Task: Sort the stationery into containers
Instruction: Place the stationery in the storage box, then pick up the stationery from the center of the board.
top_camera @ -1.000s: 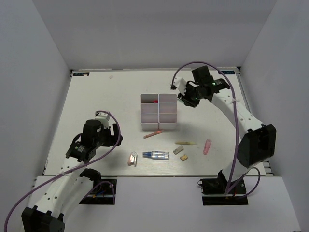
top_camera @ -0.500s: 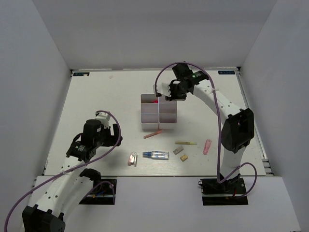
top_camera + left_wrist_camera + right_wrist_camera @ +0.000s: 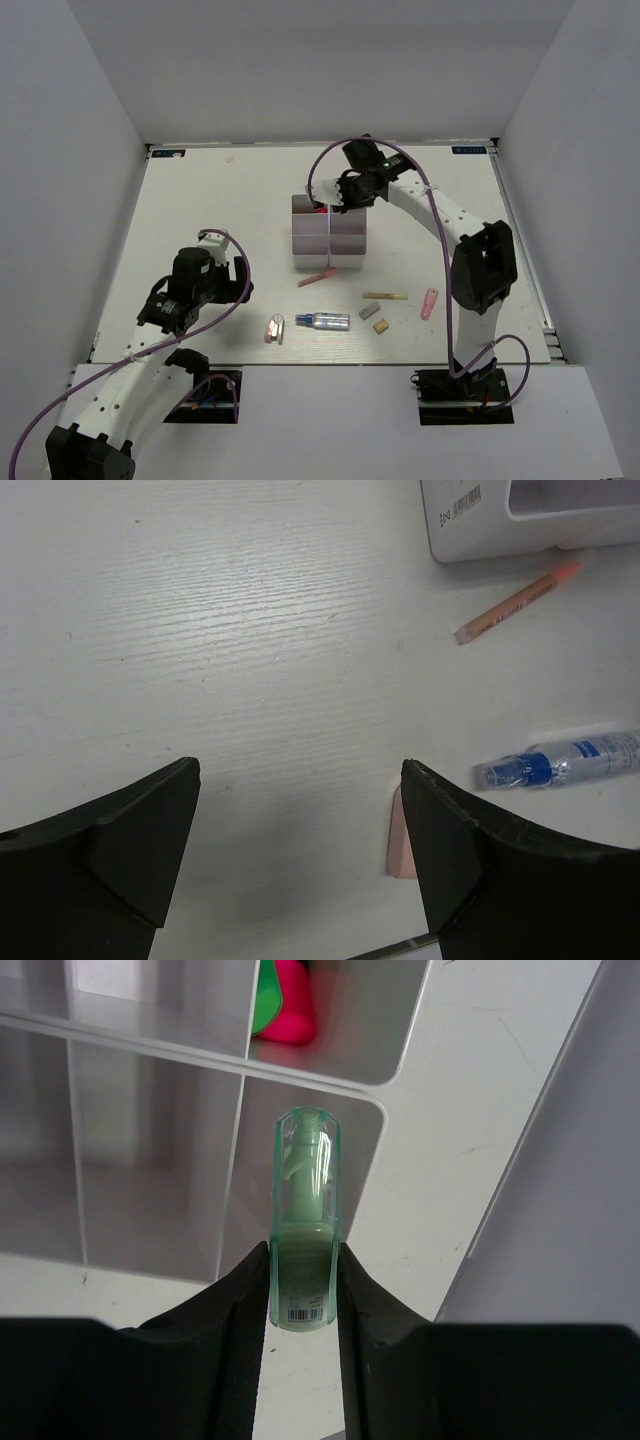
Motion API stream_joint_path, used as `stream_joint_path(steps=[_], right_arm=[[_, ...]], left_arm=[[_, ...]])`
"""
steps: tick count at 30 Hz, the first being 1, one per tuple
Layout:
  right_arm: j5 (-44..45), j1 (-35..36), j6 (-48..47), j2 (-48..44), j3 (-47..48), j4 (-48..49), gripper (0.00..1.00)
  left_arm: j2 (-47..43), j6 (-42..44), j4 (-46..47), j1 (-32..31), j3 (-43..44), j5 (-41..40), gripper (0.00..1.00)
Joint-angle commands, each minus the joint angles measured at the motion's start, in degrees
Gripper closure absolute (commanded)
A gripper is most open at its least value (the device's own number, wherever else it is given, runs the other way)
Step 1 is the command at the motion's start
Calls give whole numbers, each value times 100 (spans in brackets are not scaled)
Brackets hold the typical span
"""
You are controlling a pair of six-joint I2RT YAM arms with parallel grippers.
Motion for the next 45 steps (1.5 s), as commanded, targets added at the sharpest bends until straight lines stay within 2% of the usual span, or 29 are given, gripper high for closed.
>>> stream_joint_path(steps=[1,3,5,6,7,10,17,19,20,21,22,25,26,27,28,29,32,34,37,41,45], right_arm=[[310,72,177,146,-23,346,100],[424,107,256,191,-58,399,100],[486,98,308,191,-75,434,91],[486,107,326,182,-93,426,84],[486,107,318,165,-110,426,71],[486,107,405,33,-233,504,55],[433,142,686,-318,-365,593,50],[468,125,1000,-441,-383,697,55],[477,125,1151,-503,-400,768,80],[495,125,1300,-695,-409,838,100],[495,90,1833,-793,-479,1091,100],[285,11,2268,-1521,-1076,1576,100],[14,19,2321,-1819,-1269,1516,89],[-180,-16,2330,-1961,-1462,1402,32],[-713,-94,2226,-2319,-1542,1079,16],[-883,-104,2094,-2427,-1848,658,9],[-1359,-244,971,-2955,-2602,-319,9],[-1883,-559,-702,-3331,-3036,-1299,23],[-2010,-1068,-2068,-3474,-3616,-2243,36],[-1790,-1526,-3116,-3352,-4082,-2825,41],[-1816,-1738,-3742,-3641,-5004,-2346,39]], left_arm=[[-85,42,47,27,-57,-8,8],[-77,51,55,27,-49,-8,8],[-68,42,46,27,-49,9,8],[-68,42,47,19,-49,1,8],[-86,42,47,18,-49,18,8],[-77,51,38,19,-49,18,8],[-68,42,38,27,-57,18,8],[-86,42,29,36,-49,18,8],[-86,42,29,19,-57,18,8],[-94,42,46,27,-57,18,8],[-112,42,38,45,-57,18,8],[-139,34,38,36,-57,53,8],[-139,42,55,27,-49,53,8],[-156,42,47,45,-49,45,8],[-165,42,29,36,-49,45,8],[-217,34,46,19,-49,27,8],[-314,51,38,27,-75,53,8],[-332,42,38,19,-93,62,8],[-314,16,56,10,-93,150,8],[-279,16,55,18,-75,185,8],[-314,33,47,18,-101,168,8]])
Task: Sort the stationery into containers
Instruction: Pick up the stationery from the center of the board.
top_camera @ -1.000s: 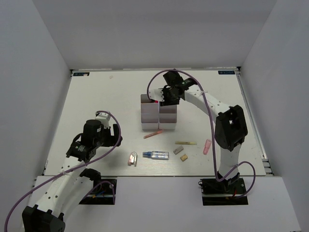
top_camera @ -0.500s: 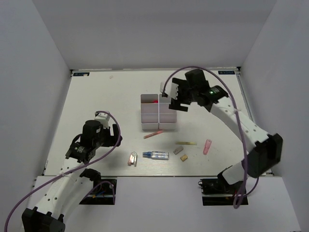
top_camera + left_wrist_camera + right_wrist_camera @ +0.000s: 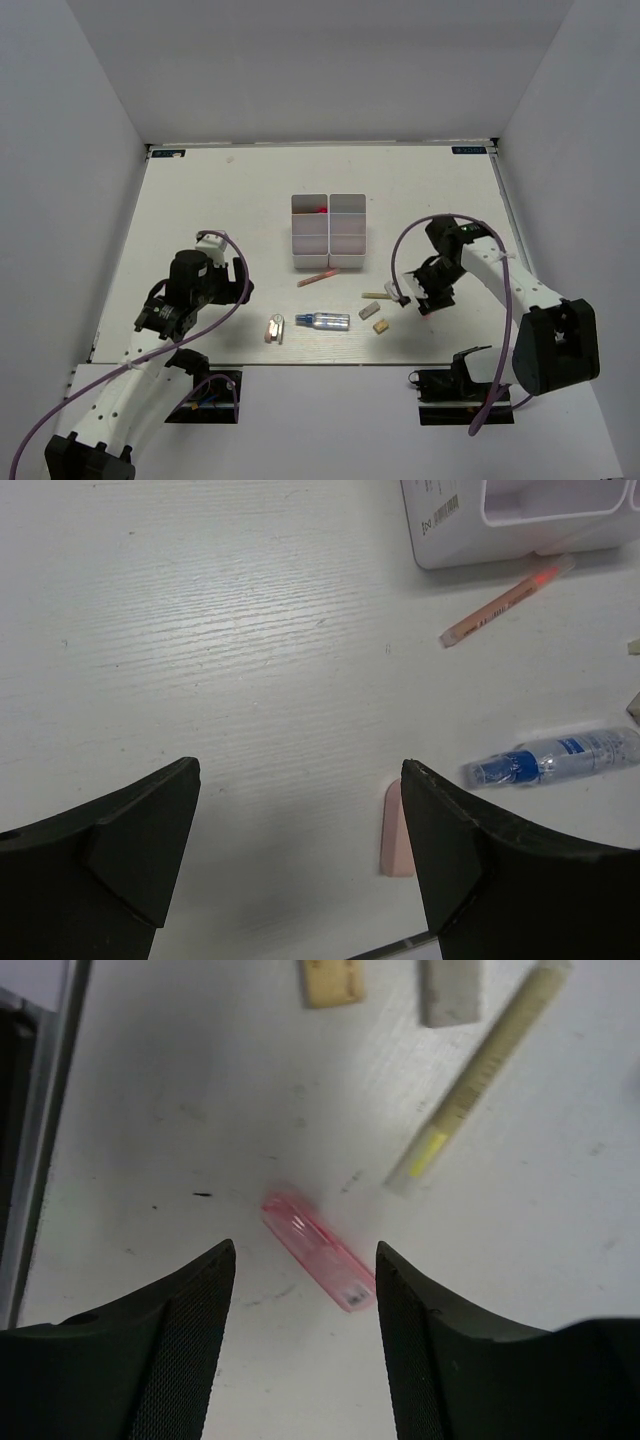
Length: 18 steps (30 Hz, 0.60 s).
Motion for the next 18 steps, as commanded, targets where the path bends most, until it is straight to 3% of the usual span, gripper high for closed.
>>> stream_joint_path(steps=[1,5,18], right_arm=[[-295,-180,-1124,-271,-437,-138,39],[-454,-295,-1686,-61,-622,-191,36],[126,-681,-2065,134,-1423,1708,37]], left_arm=[[-72,34,42,10,-69,76,8],[7,34,25,10,-60,120,8],[139,51,25,18,-77,111,8]])
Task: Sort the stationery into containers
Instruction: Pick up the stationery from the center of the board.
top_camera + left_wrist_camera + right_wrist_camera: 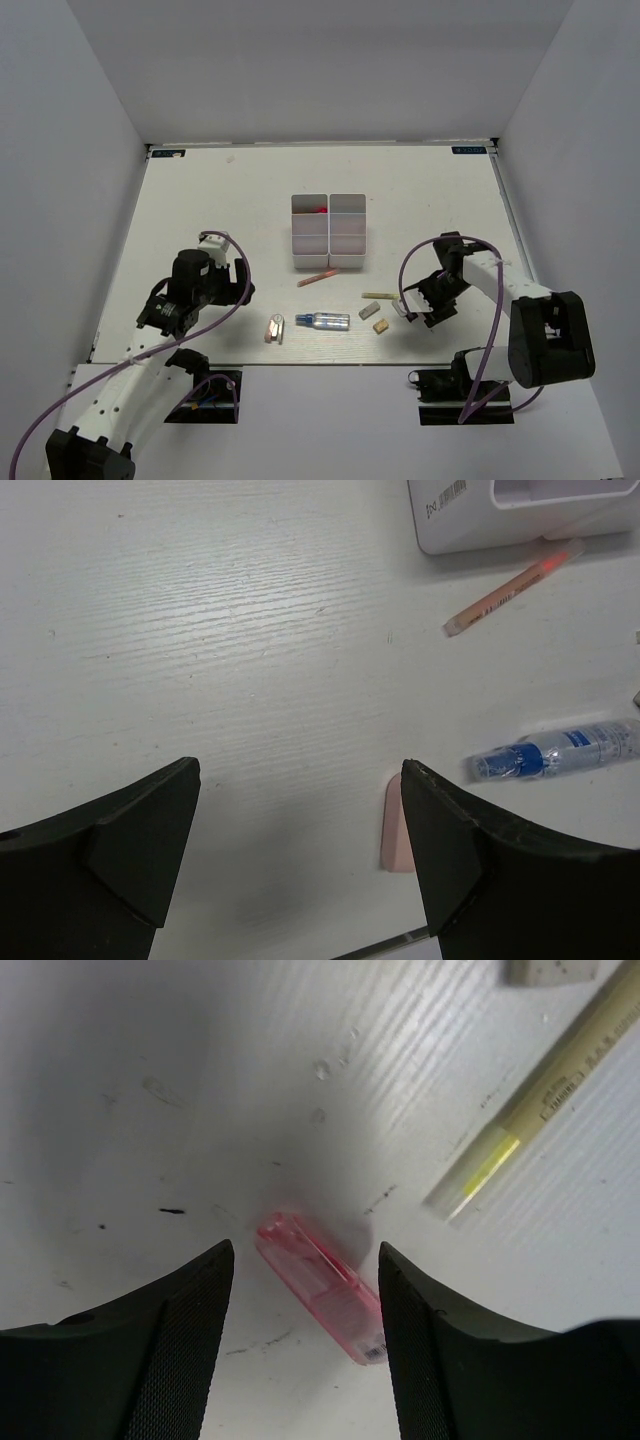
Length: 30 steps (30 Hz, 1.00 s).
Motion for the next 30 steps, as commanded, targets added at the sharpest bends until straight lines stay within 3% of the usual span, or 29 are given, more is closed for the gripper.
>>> stream_joint_path(steps=[1,7,15,20,25,27,30], right_arm=[[50,-120,-946,20,-59,552,37],[216,-208,-1350,239,-112,843,37],[348,-269,-1860,555,19,483,40],[602,-252,-1992,1012,415,-334,57],[849,-269,-2028,1110,310,-353,63],[797,-252,-1940,1145,240,-300,83],[605,-234,-1537,1162,283,-221,100]], left_arm=[[10,58,29,10,-19,45,8],[72,67,3,18,-10,54,8],[107,58,-6,10,-10,28,8],[142,67,-6,18,-9,19,8],[116,84,-15,18,8,2,8],[125,84,-32,18,8,1,8],[142,84,-32,10,-1,-16,8]])
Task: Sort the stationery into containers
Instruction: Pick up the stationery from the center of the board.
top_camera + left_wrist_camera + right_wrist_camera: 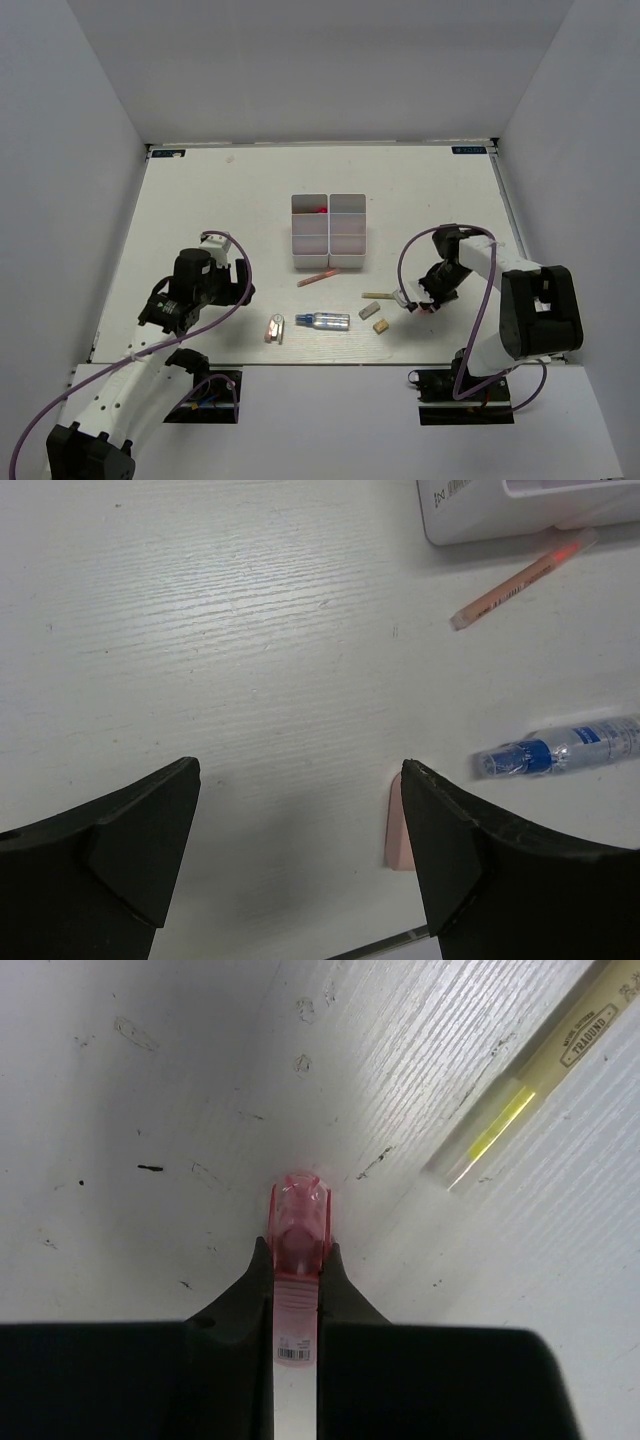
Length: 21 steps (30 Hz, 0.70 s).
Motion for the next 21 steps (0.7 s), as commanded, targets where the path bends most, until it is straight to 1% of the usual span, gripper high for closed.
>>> stream_joint_path(steps=[1,2,3,4,5,6,7,8,9,10,11,12,15,16,17,18,20,21], right_arm=[[208,-2,-1256,262,-163,-101,100],[-141,24,-767,227,30,-92,100],[-144,6,-206,227,319,-170,100],[-527,6,35,200,487,-232,100],[-661,6,655,191,680,-354,100],[-776,-2,1305,191,1265,-399,100],[-1099,-2,1555,148,1462,-434,100],[-1189,-2,1906,121,1908,-504,100],[-1277,24,2066,112,1982,-453,100],[-1435,50,2685,-1,2061,-365,100],[-1497,94,2831,-37,2184,-138,100],[-1567,181,3346,-37,2324,-49,100],[-1638,322,3762,59,2737,145,100],[-1647,340,4182,77,2878,258,100],[-1734,366,4290,112,2923,294,100],[-1735,445,4674,121,3001,608,100],[-1831,498,4897,138,3072,786,100],[-1866,612,5254,121,3142,1048,100]], left_arm=[[11,45,-15,10,-9,-18,8],[2,36,-32,18,8,-10,8],[11,53,-32,10,-1,-18,8],[2,54,-24,18,-1,-27,8],[28,45,-24,18,-1,-18,8],[29,53,-15,27,-1,-10,8],[29,45,-15,19,17,-9,8],[37,45,-15,18,8,-36,8],[46,45,-15,18,8,-10,8],[46,53,-24,18,17,-9,8],[55,45,-24,10,8,-27,8],[64,53,-24,18,8,-27,8],[72,53,-41,10,8,-45,8],[73,54,-50,18,-1,-62,8],[81,54,-50,18,17,-36,8],[73,45,-33,10,8,-53,8],[116,53,-50,18,17,-53,8],[116,45,-33,10,-1,-36,8]])
